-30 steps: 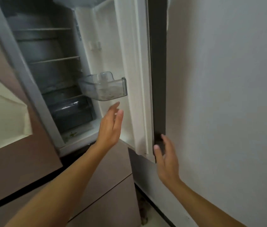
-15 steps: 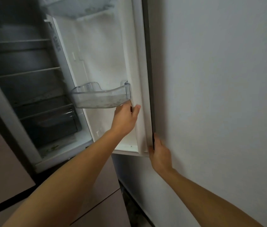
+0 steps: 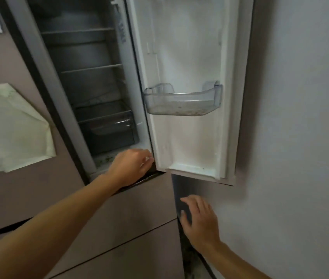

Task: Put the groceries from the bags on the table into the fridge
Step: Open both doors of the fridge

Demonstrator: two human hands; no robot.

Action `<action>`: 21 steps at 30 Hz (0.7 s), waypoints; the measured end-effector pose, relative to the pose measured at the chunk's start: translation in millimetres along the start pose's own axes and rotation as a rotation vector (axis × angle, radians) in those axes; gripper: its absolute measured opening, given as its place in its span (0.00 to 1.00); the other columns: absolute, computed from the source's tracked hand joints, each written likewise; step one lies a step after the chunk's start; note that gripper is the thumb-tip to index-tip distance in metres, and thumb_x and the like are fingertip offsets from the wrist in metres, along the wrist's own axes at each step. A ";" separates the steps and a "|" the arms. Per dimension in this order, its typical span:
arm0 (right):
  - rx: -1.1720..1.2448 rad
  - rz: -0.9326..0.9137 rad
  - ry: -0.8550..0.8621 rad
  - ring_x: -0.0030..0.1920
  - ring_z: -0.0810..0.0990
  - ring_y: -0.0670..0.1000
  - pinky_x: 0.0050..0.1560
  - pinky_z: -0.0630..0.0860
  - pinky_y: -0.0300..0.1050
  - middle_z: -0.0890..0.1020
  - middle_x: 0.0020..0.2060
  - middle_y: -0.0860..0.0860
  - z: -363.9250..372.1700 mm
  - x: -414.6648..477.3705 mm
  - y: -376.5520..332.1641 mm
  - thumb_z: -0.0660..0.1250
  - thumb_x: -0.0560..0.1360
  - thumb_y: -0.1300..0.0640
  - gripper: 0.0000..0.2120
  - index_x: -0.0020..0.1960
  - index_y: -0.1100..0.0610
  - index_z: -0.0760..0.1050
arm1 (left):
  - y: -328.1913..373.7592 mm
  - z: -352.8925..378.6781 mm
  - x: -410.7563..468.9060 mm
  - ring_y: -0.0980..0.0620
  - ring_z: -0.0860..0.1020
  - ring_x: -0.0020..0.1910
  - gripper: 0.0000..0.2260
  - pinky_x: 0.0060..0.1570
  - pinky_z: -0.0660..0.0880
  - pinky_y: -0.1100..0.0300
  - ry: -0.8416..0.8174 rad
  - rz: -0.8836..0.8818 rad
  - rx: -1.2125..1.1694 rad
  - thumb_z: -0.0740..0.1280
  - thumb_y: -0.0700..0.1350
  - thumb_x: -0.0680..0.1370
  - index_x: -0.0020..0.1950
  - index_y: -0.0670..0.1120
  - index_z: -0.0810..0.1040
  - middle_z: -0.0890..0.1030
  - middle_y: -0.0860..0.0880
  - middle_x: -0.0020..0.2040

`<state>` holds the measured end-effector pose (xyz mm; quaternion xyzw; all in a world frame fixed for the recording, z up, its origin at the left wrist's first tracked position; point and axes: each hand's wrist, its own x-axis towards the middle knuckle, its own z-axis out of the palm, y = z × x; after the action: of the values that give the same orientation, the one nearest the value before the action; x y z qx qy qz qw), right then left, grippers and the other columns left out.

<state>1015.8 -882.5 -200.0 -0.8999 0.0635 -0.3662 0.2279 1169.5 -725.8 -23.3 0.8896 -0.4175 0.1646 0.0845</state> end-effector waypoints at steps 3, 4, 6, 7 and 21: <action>0.040 -0.016 -0.219 0.48 0.77 0.47 0.42 0.74 0.39 0.76 0.51 0.46 36.0 26.9 -41.5 0.62 0.74 0.52 0.16 0.61 0.49 0.73 | -71.9 -22.8 -45.3 0.47 0.80 0.42 0.11 0.41 0.76 0.54 0.008 -0.107 0.167 0.60 0.51 0.80 0.49 0.47 0.79 0.81 0.49 0.44; 0.052 -0.022 -0.275 0.49 0.76 0.47 0.44 0.73 0.39 0.75 0.54 0.46 47.4 41.0 -56.4 0.61 0.77 0.52 0.16 0.64 0.49 0.72 | -95.6 -33.5 -57.5 0.44 0.79 0.41 0.12 0.40 0.76 0.54 0.044 -0.131 0.251 0.59 0.50 0.79 0.46 0.46 0.79 0.80 0.47 0.43; 0.112 -0.033 -0.366 0.53 0.75 0.47 0.49 0.71 0.40 0.73 0.58 0.46 71.5 67.9 -87.1 0.61 0.80 0.51 0.17 0.68 0.50 0.70 | -137.4 -55.7 -78.5 0.41 0.79 0.39 0.13 0.40 0.74 0.52 0.087 -0.126 0.464 0.57 0.48 0.74 0.41 0.44 0.79 0.79 0.44 0.39; 0.145 -0.032 -0.386 0.54 0.75 0.47 0.50 0.72 0.40 0.73 0.59 0.46 84.3 79.9 -103.2 0.61 0.80 0.52 0.17 0.68 0.51 0.70 | -153.7 -64.7 -86.1 0.41 0.78 0.39 0.13 0.40 0.73 0.52 0.097 -0.093 0.555 0.57 0.47 0.72 0.39 0.43 0.79 0.78 0.43 0.38; 0.961 0.890 -0.646 0.49 0.74 0.52 0.57 0.76 0.54 0.76 0.43 0.46 197.9 159.1 -245.2 0.57 0.83 0.53 0.07 0.49 0.49 0.73 | -219.1 -96.9 -62.1 0.37 0.51 0.77 0.15 0.73 0.42 0.35 0.107 0.195 0.915 0.65 0.51 0.77 0.61 0.49 0.78 0.68 0.41 0.72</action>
<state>1254.3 -637.6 -112.0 -0.6527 0.1853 0.0574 0.7324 1279.7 -513.9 41.6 0.7825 -0.3787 0.3843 -0.3107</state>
